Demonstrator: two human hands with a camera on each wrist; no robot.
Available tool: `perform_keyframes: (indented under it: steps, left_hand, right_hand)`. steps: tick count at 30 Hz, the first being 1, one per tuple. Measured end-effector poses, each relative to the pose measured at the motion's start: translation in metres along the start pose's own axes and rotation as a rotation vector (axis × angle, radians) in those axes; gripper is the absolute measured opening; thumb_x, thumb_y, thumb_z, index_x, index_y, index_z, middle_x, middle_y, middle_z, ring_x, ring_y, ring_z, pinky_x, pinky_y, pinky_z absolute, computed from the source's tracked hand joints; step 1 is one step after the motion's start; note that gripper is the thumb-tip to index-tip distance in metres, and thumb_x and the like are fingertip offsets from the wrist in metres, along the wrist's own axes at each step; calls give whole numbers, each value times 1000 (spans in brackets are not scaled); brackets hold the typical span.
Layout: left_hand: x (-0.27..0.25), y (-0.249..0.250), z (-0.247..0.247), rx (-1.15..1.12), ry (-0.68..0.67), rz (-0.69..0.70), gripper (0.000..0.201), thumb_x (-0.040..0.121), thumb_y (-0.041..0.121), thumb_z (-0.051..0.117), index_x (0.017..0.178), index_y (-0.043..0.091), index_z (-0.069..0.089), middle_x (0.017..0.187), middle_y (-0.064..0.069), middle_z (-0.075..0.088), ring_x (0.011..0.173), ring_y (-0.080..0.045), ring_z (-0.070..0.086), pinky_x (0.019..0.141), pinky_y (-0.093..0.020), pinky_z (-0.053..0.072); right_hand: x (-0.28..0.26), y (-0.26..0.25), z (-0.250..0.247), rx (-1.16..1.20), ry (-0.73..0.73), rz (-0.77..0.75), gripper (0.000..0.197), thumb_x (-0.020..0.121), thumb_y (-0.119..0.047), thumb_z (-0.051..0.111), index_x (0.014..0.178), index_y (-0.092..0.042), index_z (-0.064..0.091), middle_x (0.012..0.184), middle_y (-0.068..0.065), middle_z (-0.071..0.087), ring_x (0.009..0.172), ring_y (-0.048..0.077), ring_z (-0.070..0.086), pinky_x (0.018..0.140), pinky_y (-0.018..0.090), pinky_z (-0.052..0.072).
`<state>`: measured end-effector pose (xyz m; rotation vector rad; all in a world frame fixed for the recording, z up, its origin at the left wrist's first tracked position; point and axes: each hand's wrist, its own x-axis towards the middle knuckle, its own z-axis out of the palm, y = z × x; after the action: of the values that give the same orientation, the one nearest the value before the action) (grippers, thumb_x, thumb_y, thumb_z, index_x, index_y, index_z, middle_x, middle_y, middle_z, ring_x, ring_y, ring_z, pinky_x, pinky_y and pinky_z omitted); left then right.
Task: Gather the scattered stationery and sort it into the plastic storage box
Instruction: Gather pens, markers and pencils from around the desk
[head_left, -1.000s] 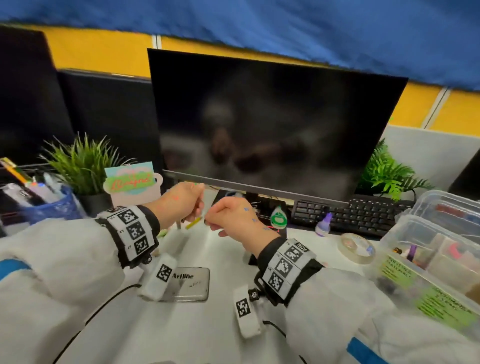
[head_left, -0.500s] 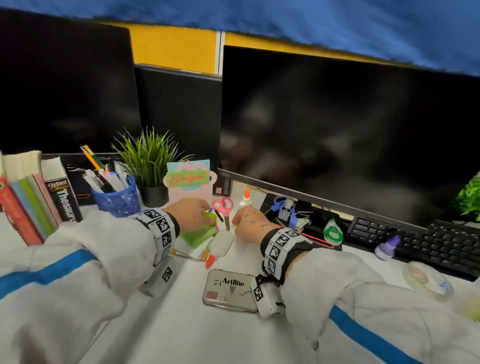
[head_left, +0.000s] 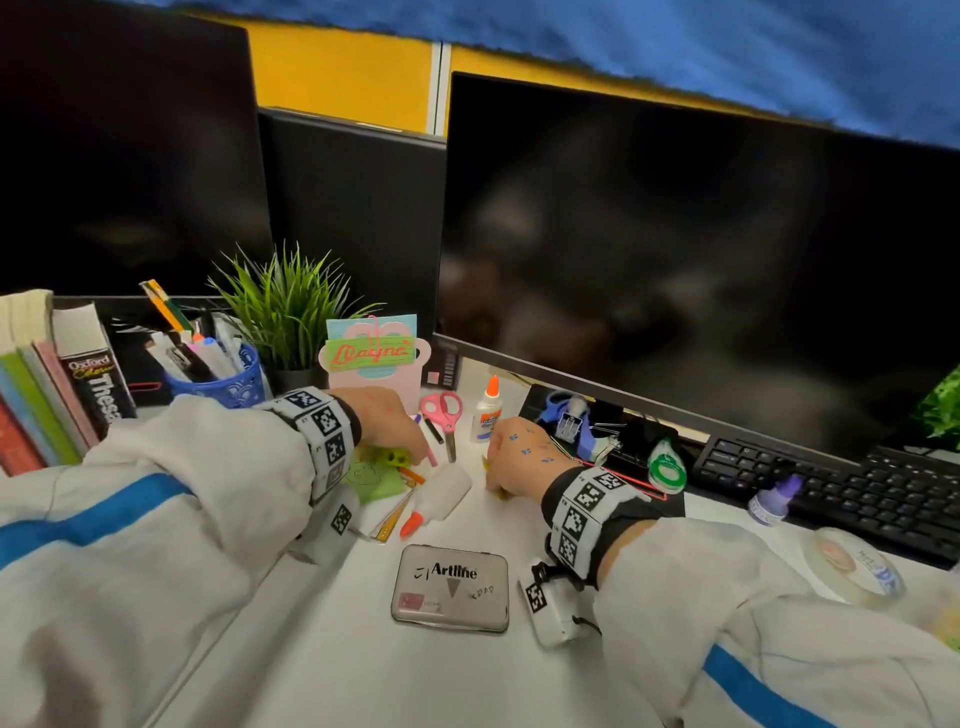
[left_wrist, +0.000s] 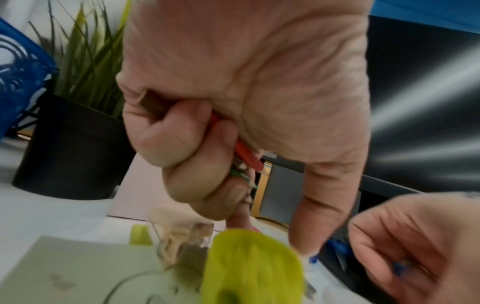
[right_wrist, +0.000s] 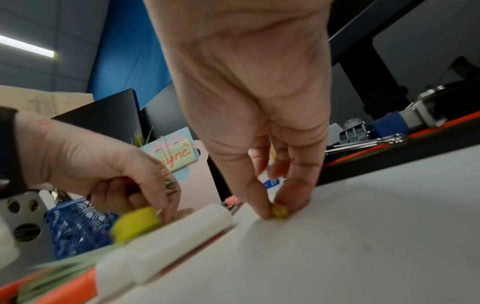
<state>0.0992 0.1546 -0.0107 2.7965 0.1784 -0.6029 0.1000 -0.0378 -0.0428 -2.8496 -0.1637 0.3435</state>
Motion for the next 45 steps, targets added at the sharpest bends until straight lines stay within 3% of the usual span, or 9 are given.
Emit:
perform_keyframes:
  steps: [6,13,16,19,26,33,38,42,45]
  left_hand:
    - [3,-8,-9,-4,91,31,33,74,45,80,90,19,68,95,1,66,92,-17,60,78,-32,50]
    - [15,-9,4,67,194,128,25,77,41,82,91,21,74,92,2,71,89,-18,65,76,-30,52]
    - [18,-4,8,89,270,126,20,86,37,73,87,19,66,85,-1,65,83,-18,61,70,-27,45]
    - [22,1,11,122,294,110,22,89,37,70,94,17,66,84,-1,61,84,-19,60,77,-29,51]
    - [31,9,13,228,274,104,26,89,28,69,111,14,66,89,-2,58,86,-21,59,82,-30,52]
    - [24,11,17,260,262,102,27,97,24,60,118,8,64,116,-9,67,109,-24,64,86,-27,48]
    - [19,11,12,-41,233,88,28,102,30,53,112,7,65,111,-12,66,105,-26,63,84,-31,48]
    - [13,0,11,-490,210,67,36,100,40,55,82,12,66,68,-2,60,54,-15,48,50,-24,36]
    - [8,-1,14,-951,95,88,34,104,36,49,81,13,57,57,1,49,40,-10,34,37,-19,25]
  right_hand:
    - [-2,-8,-17,163,53,-29,36,87,-19,69,120,-8,59,110,7,56,100,25,59,86,31,51]
    - [10,-55,-27,211,-45,-117,40,102,-21,43,135,-2,52,118,15,54,127,38,51,104,45,43]
    - [13,-64,-19,67,-73,-156,35,101,-20,48,129,-1,55,127,19,58,120,36,57,97,41,49]
    - [17,-72,-14,-33,-44,-167,18,92,-15,63,109,-8,60,100,13,57,99,28,61,85,33,52]
    - [21,-73,-11,-187,-70,-198,24,86,-13,69,101,-13,51,91,8,56,95,25,58,85,33,51]
    - [10,-71,-12,-282,-146,-268,46,101,-33,52,138,-6,50,129,13,58,118,28,58,90,32,48]
    - [12,-65,-7,-192,-174,-207,37,102,-33,47,73,-10,54,72,3,59,60,15,51,54,23,40]
    - [8,-47,-11,42,-162,-43,23,95,-30,54,82,-11,51,66,1,53,56,15,49,50,24,38]
    - [8,-36,-11,452,-151,79,23,91,-32,58,92,-9,58,76,6,56,57,17,48,48,24,39]
